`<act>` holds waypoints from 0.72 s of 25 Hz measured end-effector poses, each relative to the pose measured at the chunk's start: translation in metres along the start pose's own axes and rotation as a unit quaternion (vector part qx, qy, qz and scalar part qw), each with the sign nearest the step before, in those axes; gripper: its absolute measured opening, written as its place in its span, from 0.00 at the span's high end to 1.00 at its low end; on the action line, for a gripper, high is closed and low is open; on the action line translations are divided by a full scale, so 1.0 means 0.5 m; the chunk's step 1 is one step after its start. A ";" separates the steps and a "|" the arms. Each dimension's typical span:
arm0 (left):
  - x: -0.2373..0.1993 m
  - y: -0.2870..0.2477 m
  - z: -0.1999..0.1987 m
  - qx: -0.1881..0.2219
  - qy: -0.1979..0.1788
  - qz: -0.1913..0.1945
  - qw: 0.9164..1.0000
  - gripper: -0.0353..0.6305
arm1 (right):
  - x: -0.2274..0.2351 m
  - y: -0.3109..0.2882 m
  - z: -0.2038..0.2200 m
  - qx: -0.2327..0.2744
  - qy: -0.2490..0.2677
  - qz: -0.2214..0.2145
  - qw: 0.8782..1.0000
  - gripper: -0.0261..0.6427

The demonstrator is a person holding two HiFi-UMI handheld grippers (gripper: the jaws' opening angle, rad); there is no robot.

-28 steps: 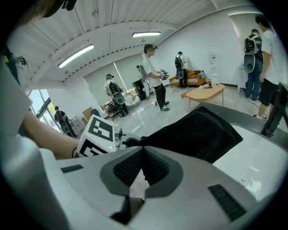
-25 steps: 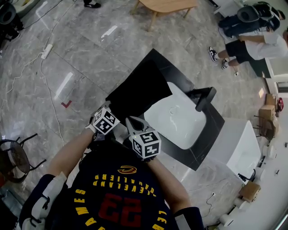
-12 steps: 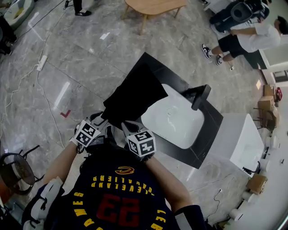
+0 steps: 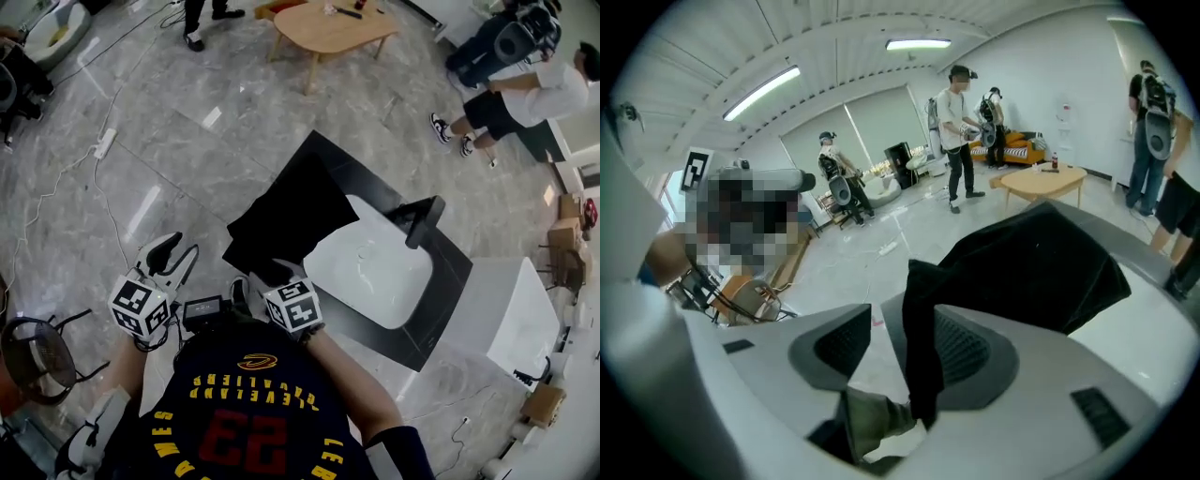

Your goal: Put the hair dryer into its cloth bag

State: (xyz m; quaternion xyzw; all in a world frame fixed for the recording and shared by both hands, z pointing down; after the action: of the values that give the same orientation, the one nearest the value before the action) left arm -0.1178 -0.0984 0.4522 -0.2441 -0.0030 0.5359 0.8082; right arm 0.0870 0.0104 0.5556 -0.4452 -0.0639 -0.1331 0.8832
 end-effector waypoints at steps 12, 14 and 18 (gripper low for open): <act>0.283 0.028 -0.341 0.201 -0.032 0.153 0.967 0.70 | 0.028 0.384 -0.268 0.333 -0.049 -0.004 0.942 0.70; 0.327 0.012 -0.358 0.203 -0.060 0.175 0.962 0.70 | 0.012 0.437 -0.290 0.374 -0.040 0.000 0.926 0.78; 0.373 -0.035 -0.340 0.175 -0.074 0.193 0.963 0.73 | 0.002 0.480 -0.284 0.417 -0.046 0.002 0.908 0.94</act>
State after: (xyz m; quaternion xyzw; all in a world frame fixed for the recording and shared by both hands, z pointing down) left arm 0.0220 -0.0082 0.2616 -0.0547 0.0780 0.6905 0.7171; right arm 0.1571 0.0328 0.2865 -0.0415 -0.1530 -0.0722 0.9847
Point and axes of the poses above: the fingertips, and each gripper's own axes: y backward along the fingers, x to its right, z out of its underside, the point moved 7 cm from there along y, backward along the fingers, and after that the axes turned 7 degrees about z, right-handed, at the moved point
